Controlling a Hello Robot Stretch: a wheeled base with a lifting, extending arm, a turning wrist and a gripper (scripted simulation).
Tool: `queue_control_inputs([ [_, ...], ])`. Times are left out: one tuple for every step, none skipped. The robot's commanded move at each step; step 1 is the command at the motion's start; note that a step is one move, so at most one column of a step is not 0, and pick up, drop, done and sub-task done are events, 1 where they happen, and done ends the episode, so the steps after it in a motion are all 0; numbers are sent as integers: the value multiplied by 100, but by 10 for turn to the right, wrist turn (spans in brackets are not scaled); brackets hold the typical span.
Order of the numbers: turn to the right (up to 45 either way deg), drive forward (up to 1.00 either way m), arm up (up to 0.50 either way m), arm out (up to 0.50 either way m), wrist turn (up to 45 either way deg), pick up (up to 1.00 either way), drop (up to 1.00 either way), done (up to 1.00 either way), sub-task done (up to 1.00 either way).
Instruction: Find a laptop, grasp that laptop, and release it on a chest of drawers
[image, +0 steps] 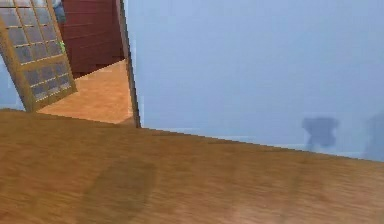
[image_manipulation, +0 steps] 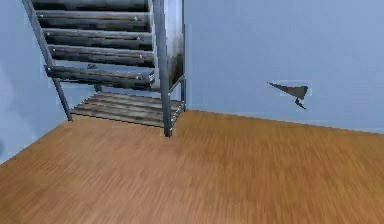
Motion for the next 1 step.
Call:
queue_control_inputs([
  [-240, 0, 0, 0, 0, 0, 0, 0, 0],
])
